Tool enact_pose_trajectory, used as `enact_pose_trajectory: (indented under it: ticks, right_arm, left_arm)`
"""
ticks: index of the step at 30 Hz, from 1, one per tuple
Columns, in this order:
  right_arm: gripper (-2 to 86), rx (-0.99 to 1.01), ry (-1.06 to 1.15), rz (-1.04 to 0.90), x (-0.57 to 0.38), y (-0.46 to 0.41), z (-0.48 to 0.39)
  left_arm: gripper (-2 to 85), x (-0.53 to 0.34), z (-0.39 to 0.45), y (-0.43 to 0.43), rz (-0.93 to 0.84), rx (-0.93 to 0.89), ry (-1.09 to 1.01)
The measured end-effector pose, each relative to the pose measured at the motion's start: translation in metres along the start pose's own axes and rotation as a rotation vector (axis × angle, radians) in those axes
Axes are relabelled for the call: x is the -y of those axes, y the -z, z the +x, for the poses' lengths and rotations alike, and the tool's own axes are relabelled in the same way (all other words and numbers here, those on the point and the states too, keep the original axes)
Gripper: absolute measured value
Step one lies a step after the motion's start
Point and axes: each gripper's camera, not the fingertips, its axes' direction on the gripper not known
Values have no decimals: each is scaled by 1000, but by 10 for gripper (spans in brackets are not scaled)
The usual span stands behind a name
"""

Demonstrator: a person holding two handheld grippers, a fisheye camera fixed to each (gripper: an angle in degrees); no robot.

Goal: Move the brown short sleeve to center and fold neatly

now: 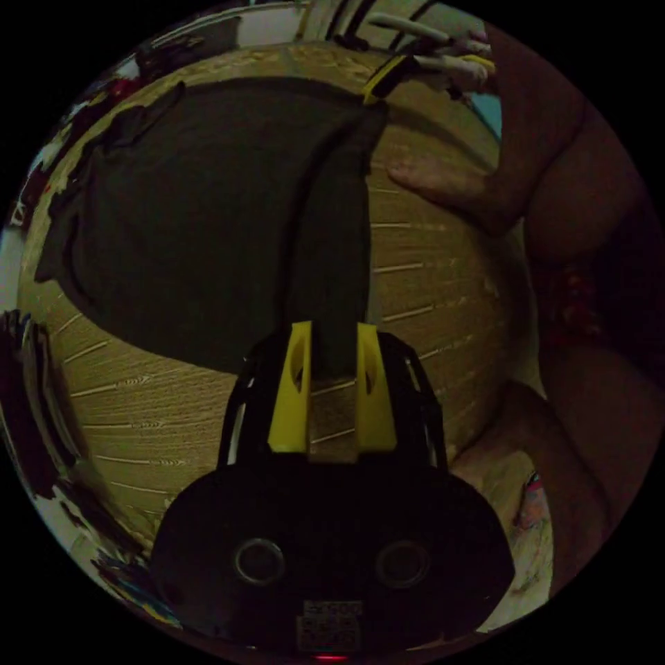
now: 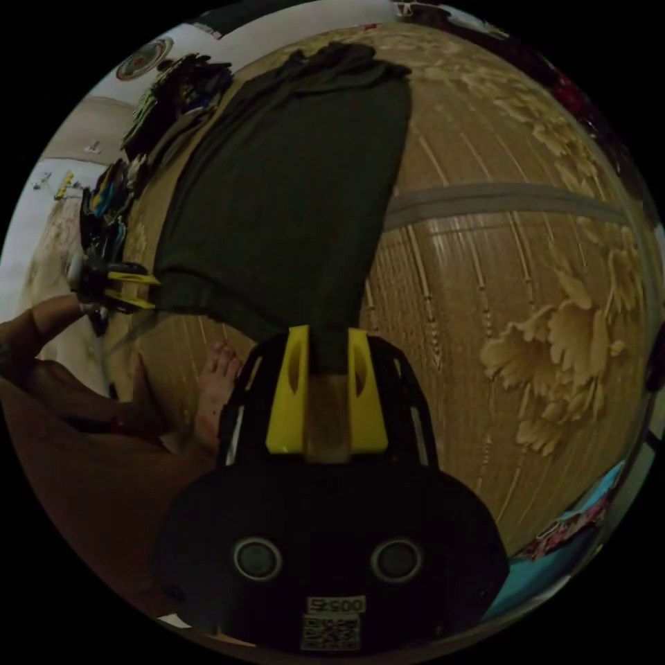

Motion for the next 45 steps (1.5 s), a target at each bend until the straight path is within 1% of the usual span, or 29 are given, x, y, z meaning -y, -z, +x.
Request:
enact_pose_trajectory:
  ticks: [2,4,7,9,10,15,18,19,22,25,26,27,30,32,34,36,38,40,41,45]
  right_arm:
    - [0,-20,26,-38,7,-2,5]
    - [-9,18,52,-55,13,2,13]
    - [-12,125,62,-50,15,19,33]
    - [-12,224,57,-75,13,26,48]
    - [-12,241,57,-87,12,26,51]
    - [-12,253,59,-242,4,3,61]
    - [-13,273,20,-312,0,-11,72]
    - [-13,280,15,-319,-1,-12,74]
    - [-12,271,-5,-288,-3,4,87]
    - [-9,179,-54,-164,2,38,106]
    - [-9,153,-56,-71,8,56,111]
    - [-8,122,-36,22,19,73,114]
    - [2,32,70,194,56,98,111]
    - [19,-3,158,255,82,102,105]
    - [40,-40,247,280,107,100,98]
    - [58,-131,331,280,135,94,91]
    - [70,-179,374,277,150,93,91]
    - [79,-216,412,290,159,96,92]
    - [83,-235,437,293,164,99,93]
    - [84,-273,511,248,178,100,100]
  left_arm:
    - [33,16,-6,4,-8,-7,-25]
    - [20,36,-26,14,-59,-135,12]
    - [12,50,-44,38,-39,-191,14]
    - [10,58,-49,51,-45,-198,5]
    - [9,64,-50,56,-52,-203,-7]
    - [6,94,-52,51,-106,-306,1]
    - [6,109,-60,40,-159,-407,55]
    - [5,113,-69,45,-142,-460,102]
    - [4,119,-89,70,-123,-521,196]
    - [3,127,-109,104,-149,-488,251]
    - [3,131,-115,112,-142,-469,263]
    - [2,141,-128,130,-109,-425,294]
    - [2,189,-170,173,41,-311,351]
    - [5,229,-196,192,140,-254,373]
    - [19,288,-229,210,283,-217,413]
    - [46,335,-250,217,332,-183,417]
    - [62,379,-268,220,341,-148,429]
    - [87,429,-291,220,308,-151,441]
    - [90,439,-296,220,294,-147,446]
    - [81,491,-329,215,137,-130,511]
